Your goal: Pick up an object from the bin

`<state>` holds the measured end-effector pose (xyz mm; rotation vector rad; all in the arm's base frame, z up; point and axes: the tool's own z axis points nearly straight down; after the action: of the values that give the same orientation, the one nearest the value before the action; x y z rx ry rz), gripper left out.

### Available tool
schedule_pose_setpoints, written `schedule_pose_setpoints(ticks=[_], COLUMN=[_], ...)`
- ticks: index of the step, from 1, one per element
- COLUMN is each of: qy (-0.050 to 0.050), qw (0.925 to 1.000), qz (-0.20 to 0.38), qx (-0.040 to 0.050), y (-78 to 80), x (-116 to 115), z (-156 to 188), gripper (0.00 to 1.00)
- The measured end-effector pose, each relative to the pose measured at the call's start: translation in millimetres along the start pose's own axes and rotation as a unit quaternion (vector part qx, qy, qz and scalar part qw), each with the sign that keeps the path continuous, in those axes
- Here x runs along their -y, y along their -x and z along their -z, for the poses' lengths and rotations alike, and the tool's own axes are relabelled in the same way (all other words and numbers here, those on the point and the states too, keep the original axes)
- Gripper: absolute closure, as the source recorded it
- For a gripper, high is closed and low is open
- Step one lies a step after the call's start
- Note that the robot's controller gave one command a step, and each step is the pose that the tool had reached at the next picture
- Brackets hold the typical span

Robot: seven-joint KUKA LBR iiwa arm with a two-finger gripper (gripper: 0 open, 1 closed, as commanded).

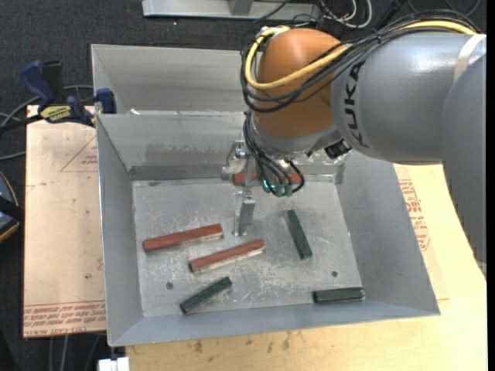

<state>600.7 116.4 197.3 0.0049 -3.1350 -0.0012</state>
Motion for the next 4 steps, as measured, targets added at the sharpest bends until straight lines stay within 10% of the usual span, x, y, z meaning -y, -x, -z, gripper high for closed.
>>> schedule_pose_setpoints(ticks=[2, 3, 4], qy=[0.001, 0.003, 0.003], qw=[1.0000, 0.9999, 0.9999], qz=[-0.003, -0.003, -0.004], qx=[0.0081, 0.0098, 0.0098], y=[-6.6, -6.4, -6.4], x=[0, -43, -43], z=[-36, -118, -118], gripper=[0.00, 1.00, 1.00])
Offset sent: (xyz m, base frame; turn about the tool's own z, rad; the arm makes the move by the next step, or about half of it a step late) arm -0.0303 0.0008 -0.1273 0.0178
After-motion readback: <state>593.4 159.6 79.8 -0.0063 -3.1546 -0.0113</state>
